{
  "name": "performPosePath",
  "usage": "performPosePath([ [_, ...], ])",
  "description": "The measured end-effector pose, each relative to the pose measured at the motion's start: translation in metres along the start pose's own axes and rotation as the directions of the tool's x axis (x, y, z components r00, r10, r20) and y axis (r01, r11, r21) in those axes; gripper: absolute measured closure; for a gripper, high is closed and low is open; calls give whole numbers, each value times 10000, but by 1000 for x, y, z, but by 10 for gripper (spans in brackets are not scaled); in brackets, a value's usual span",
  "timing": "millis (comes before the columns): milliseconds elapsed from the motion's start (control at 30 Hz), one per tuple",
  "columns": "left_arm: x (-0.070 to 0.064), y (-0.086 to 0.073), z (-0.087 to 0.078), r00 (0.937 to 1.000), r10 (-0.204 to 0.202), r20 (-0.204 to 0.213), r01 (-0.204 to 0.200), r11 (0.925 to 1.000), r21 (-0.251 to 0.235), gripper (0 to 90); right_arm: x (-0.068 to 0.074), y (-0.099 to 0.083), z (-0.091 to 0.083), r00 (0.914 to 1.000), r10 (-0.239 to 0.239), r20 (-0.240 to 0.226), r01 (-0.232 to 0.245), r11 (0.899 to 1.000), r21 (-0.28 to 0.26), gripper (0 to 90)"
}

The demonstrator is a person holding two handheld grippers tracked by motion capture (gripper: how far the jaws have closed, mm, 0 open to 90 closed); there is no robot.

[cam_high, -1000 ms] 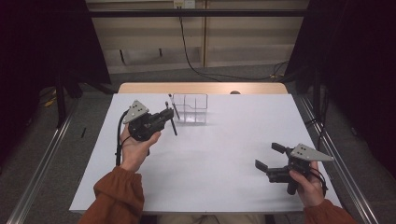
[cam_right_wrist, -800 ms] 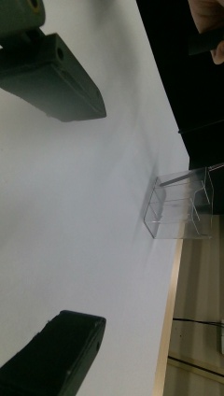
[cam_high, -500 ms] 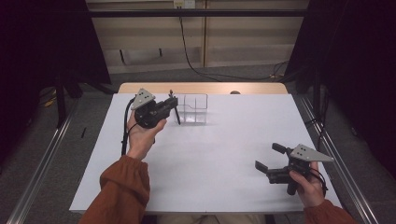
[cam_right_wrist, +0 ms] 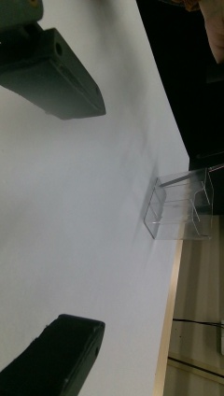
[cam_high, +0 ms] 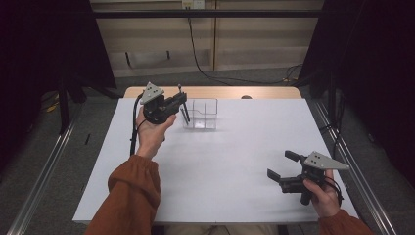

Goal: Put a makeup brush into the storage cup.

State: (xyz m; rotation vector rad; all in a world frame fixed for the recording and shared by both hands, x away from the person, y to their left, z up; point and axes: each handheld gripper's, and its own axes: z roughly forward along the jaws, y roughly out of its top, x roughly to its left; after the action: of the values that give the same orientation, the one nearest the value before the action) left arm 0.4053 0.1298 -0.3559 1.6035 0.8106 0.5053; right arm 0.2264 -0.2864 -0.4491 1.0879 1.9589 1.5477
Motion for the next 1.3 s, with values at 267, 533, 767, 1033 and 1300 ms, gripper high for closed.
performPosePath([
  [267,2,13,9,9997,182,-170,-184,9997,-141,839,0,0,0,10000,-45,-26,45,10000,10,0],
  [533,8,15,20,9989,264,-399,-268,9996,-88,839,0,0,0,10000,-43,-38,44,10000,28,0],
  [767,13,15,28,9980,228,-597,-238,9996,-154,839,0,-1,0,10000,-54,-54,55,10000,41,0],
  [1033,14,14,38,9965,422,-724,-421,9991,25,838,0,-1,0,9999,-77,-101,78,9999,80,0],
  [1300,13,8,45,9964,558,-645,-536,9979,355,838,0,-1,0,9999,-84,-88,85,9999,71,0],
])
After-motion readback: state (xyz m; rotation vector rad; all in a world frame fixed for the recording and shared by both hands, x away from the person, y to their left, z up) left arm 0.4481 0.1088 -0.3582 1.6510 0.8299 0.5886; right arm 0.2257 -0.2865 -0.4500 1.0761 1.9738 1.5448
